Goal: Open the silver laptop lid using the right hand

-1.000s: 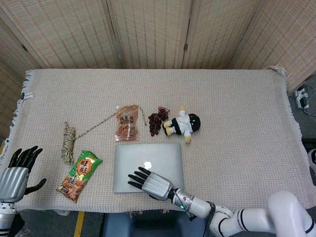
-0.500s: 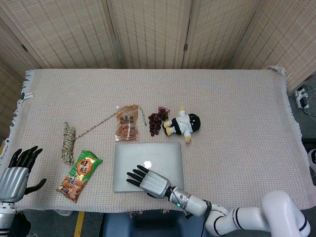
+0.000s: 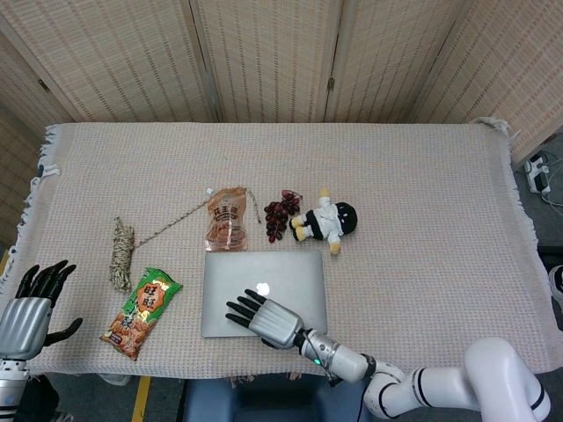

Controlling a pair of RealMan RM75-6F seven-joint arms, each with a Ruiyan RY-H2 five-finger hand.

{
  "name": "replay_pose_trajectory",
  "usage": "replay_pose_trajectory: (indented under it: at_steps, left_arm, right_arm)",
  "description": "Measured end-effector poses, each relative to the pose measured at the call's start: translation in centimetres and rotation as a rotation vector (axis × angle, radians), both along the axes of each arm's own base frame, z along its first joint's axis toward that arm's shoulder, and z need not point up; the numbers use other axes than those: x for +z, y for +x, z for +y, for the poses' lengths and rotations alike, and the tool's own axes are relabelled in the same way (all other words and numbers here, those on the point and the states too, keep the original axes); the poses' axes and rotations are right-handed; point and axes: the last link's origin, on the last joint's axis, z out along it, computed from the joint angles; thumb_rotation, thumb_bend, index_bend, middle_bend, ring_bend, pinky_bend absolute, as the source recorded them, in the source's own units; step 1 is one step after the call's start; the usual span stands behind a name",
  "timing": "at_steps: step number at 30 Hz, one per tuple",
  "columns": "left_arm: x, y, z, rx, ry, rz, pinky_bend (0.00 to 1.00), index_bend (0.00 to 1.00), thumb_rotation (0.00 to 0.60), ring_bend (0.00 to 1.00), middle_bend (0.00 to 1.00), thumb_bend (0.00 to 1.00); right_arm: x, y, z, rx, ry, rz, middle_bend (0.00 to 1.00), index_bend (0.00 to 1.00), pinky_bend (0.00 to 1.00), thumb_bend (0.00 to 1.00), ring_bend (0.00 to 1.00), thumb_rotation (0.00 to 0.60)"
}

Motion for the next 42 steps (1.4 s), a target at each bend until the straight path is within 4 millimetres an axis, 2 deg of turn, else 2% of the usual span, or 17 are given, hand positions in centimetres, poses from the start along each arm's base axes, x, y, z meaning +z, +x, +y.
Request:
replay_pose_trajectory:
  at_steps: [13,23,28,35,42]
  left_arm:
    - [0.0,-0.2,0.0,0.001,0.0,-0.004,0.0,0.13,0.6,0.14,0.12,0.26]
    - [-0.1,-0.4,-0.1,0.003,0.001,-0.007,0.0,0.12,0.6,0.14,0.12,0.26]
    - [-0.2,-0.4,0.0,0.004,-0.001,-0.01,0.0,0.12,0.6,0.14,0.12,0.26]
    - [-0.2,-0.6,0.1,0.003,0.002,-0.013,0.0,0.11,0.6,0.14,0.12,0.26]
    - [-0.4,-0.4,0.6,-0.014,-0.001,-0.027,0.0,0.13,0.6,0.14,0.12,0.26]
  right_arm:
    - [-0.2,0.1,-0.4,-0.003,-0.014,0.014,0.0,0.0,0.0,0.41,0.0,0.6]
    - [-0.2,0.3,-0.5,0.001,-0.023,0.017,0.0,0.0,0.0,0.51,0.0,0.6]
    - [-0.2,0.4,-0.6,-0.002,-0.028,0.017,0.0,0.0,0.0,0.52,0.0,0.6]
    - [-0.3,0.7,-0.9,0.012,-0.051,0.018,0.0,0.0,0.0,0.63,0.0,0.6]
    - [-0.5,1.2,-1.6,0.062,-0.124,0.042,0.0,0.0,0.0,0.64,0.0,0.6]
